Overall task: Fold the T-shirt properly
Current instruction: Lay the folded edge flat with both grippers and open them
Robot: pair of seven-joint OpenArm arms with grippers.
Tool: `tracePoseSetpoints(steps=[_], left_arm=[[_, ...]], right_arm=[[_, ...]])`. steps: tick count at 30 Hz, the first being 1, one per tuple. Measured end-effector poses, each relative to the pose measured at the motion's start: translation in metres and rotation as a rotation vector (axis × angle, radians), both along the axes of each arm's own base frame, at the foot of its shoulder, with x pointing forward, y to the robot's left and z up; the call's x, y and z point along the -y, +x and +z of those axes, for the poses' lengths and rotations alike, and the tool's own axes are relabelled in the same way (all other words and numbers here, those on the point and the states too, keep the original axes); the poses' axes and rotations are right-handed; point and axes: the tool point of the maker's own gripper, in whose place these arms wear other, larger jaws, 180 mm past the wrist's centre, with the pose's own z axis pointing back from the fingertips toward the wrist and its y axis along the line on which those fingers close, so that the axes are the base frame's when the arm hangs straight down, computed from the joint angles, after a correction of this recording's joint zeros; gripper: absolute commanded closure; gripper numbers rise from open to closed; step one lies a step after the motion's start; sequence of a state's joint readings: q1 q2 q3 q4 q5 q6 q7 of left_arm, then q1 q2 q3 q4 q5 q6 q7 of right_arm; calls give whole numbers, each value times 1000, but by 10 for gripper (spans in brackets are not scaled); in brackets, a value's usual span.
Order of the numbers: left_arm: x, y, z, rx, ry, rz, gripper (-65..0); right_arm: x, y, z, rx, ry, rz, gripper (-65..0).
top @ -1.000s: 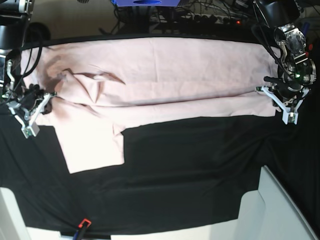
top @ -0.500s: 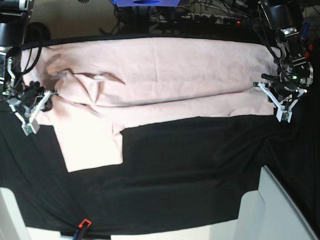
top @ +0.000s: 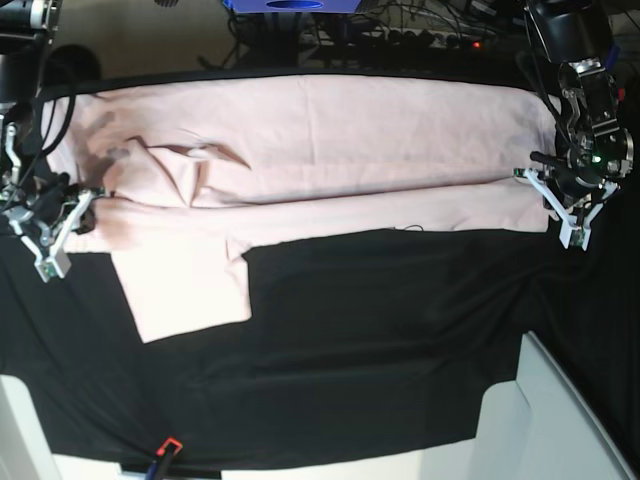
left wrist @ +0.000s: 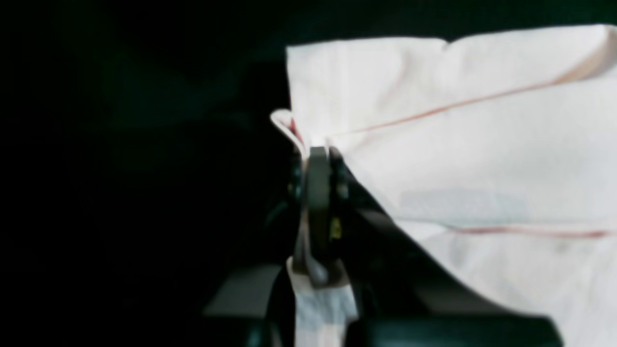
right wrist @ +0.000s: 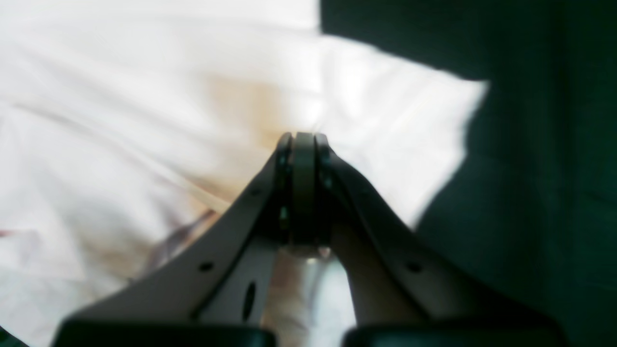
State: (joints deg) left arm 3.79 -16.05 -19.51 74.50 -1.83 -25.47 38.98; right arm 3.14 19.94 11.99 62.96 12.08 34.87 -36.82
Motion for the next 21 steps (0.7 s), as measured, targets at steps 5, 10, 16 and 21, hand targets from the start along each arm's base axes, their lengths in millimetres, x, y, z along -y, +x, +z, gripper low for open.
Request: tracePoseSetpoints(steps=[5,10,16,21], left_arm=[[0,5,4,16,3,-2,0],[1,4,3,11,1,-4,0],[1,0,1,1,2,-3,0],[0,0,4,7,12,-9,0]], right_arm=[[9,8,9,4,-21,2,0],[10,15,26,25,-60,28,0],[0,5,20,-15,-66,34,0],[-5,-5,12,-39,-52,36,0]])
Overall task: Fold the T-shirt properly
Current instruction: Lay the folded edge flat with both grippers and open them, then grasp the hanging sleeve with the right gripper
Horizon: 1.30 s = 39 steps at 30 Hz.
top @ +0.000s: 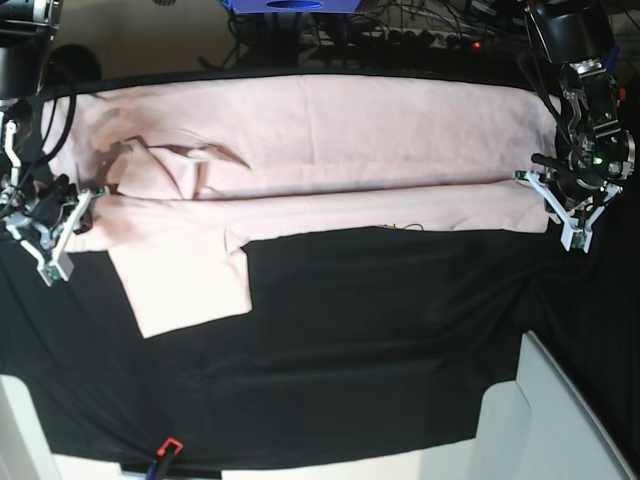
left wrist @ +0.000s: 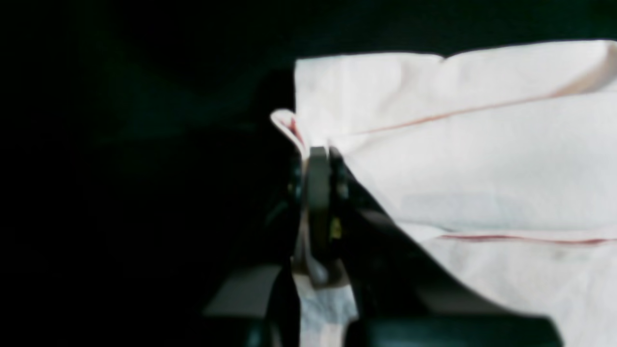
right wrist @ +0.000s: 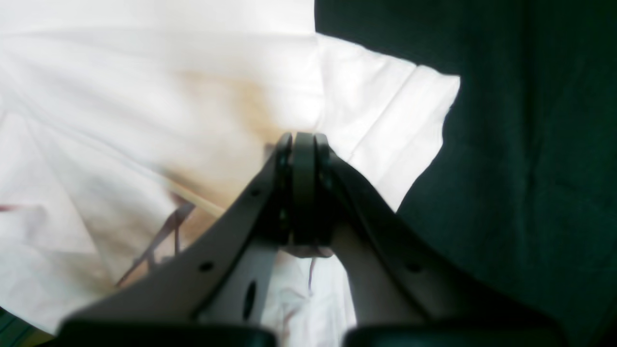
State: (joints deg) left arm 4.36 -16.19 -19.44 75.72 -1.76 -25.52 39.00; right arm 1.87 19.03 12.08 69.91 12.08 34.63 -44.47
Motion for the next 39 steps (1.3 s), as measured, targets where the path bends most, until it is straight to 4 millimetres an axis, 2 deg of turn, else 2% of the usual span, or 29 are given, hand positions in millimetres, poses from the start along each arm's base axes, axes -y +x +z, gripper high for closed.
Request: tracePoseSetpoints(steps=[6,8,11,13,15,17,18,21,25,29,33,34,37,39], left_arm=[[0,-4,0,-6,7,-4,0],[0,-4,1,-4,7,-4,0],[0,-4,0,-5,6,-4,-8],[0,-4,1,-6,8,-4,-81],[-1,-3,2,-4,13,-6,-207],[-2,-3,3,-6,17,-4,-311],[-3,-5,3,-17,21,-1,-341],[-9,-6,8,-35,42,1,-385],[-20,9,35,28,91,-14,-386],[-38,12,56,10,156,-8,-386],[-48,22,80,79,163,34,-386],[-48,22,82,79,169,34,-386],[-40,18,79,75,162,39,-386],[-30,18,75,78,141,35,-386]], right_arm=[[0,-2,-2,-4,1,-1,0],[7,-3,0,0,9,-35,-6],[20,-14,-2,-51,-1,-99,-97],[26,-20,-3,-70,-5,-120,-186],[31,-19,2,-59,-15,-130,-264],[31,-15,8,-44,-19,-128,-300],[32,-14,9,-43,-20,-132,-300],[39,-16,14,-46,-23,-158,-303],[44,-13,28,-31,-66,-147,-305],[47,-1,50,5,-100,-133,-309],[54,22,60,28,-96,-148,-403],[54,32,59,27,-73,-159,-421],[41,68,58,38,5,-154,-419],[23,95,56,62,45,-113,-419]])
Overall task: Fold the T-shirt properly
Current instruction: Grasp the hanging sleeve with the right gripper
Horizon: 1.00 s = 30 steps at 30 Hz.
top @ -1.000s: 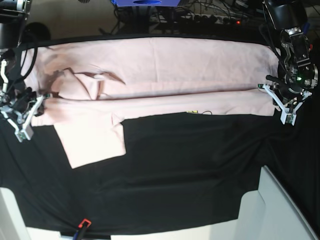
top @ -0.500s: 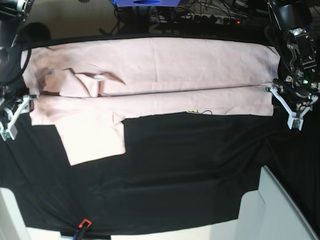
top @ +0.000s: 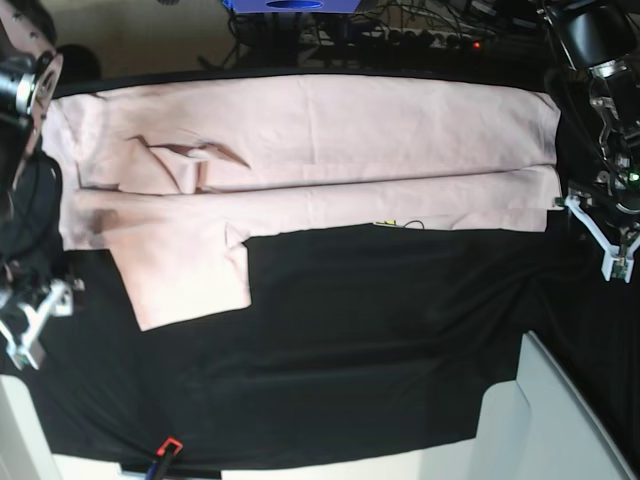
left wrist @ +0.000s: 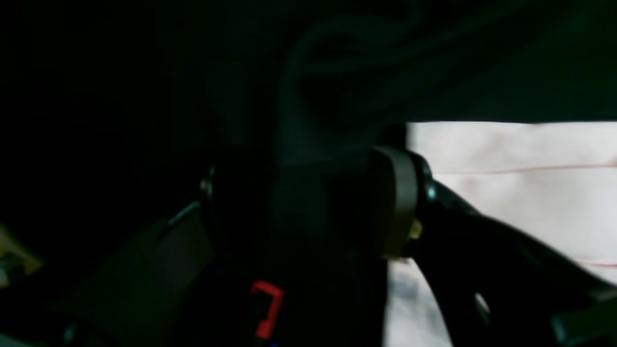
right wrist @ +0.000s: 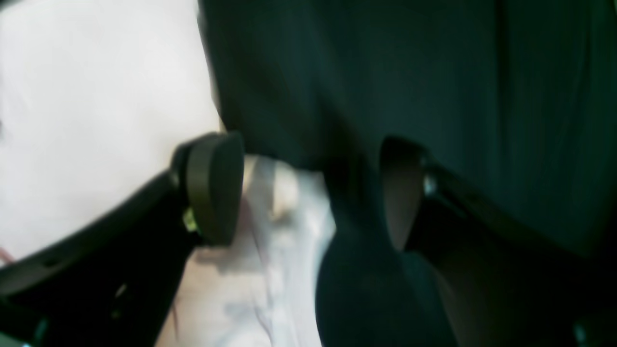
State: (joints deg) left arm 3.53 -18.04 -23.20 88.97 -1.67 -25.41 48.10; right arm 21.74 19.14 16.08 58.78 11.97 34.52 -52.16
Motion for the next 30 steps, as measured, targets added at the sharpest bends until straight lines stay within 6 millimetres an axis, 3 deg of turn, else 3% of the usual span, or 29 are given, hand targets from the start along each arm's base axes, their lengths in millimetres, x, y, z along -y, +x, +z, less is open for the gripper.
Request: tracePoseSetpoints(steps=[2,5,10,17,23,30], left_arm=[[6,3,3,21,-6,-15,-386],[1,-2,5,16,14,-14,-386],[2,-9,-2,-7,8,-14,-386],[-13,-26,-3,-9,5,58,-386],[-12,-26,-4,-7,-2,60,-386],[-13,-27,-4,-7,-2,63,-386]], right_arm=[[-18,17,-8,3,33,42,-419],[-40,24,-29,-29,80,80,-419],[-52,35,-46,-20,166,45,-428],[-59,18,-73,-62,234,-16,-429],[-63,17,-75,-61,241,-15,-422],[-106,15,-83,-65,302,21,-402]])
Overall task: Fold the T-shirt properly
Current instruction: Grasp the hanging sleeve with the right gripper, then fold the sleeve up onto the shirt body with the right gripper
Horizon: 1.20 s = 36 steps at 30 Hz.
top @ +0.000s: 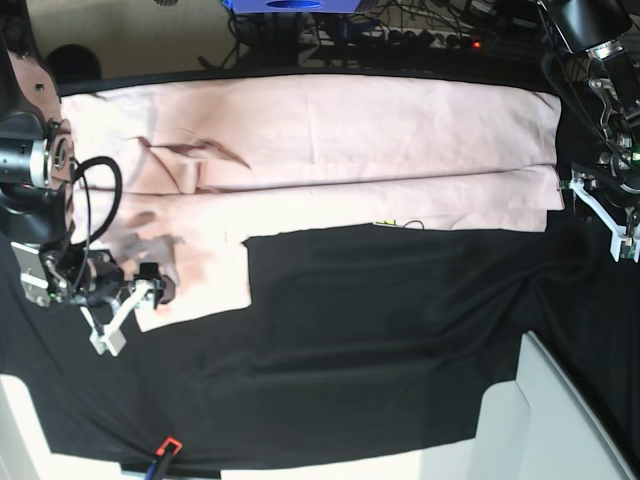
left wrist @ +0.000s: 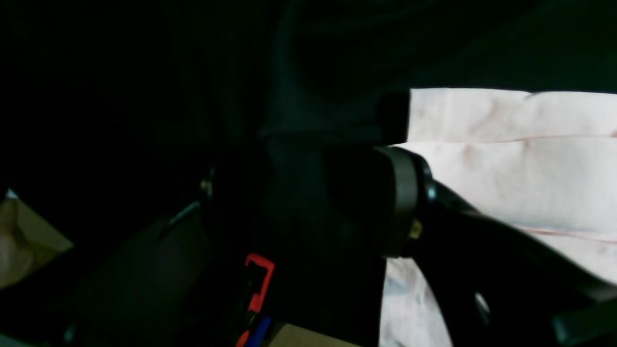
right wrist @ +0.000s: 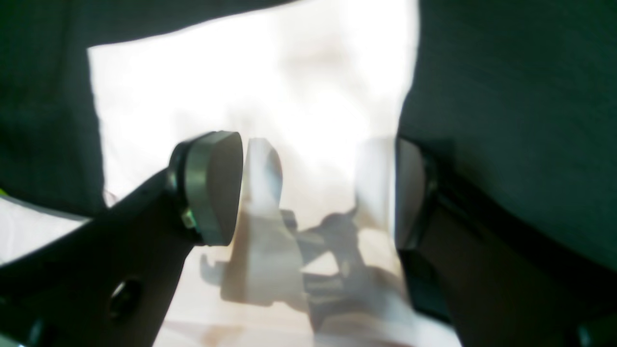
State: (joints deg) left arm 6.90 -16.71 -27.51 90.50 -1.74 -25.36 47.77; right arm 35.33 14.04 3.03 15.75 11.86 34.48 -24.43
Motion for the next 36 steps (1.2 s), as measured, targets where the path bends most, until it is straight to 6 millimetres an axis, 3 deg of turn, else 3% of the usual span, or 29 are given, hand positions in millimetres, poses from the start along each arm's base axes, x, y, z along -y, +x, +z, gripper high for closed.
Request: tracePoseSetpoints(steps=[3,7,15,22,31,36], left_arm=[[0,-1,0,0,-1,2,-386],[-1,-1,0,-2,0,2,-386],[1,1,0,0,-2,-3,-386],[1,1,0,-1,0,-4,-386],[1,3,1,5,1,-7,-386],[2,3,1,5,-1,-8,-386]], right_arm=[[-1,-2,-1,-3,1,2,-289],[-3,-6,-5,-20,-1,9,-6],[-4,-6,-4,-17,-4,15,0],[3,-14,17,0,-137,136,0],[-15,-76,33,4,-270,275,0],[-14,-102,38,10,-313,302,0]])
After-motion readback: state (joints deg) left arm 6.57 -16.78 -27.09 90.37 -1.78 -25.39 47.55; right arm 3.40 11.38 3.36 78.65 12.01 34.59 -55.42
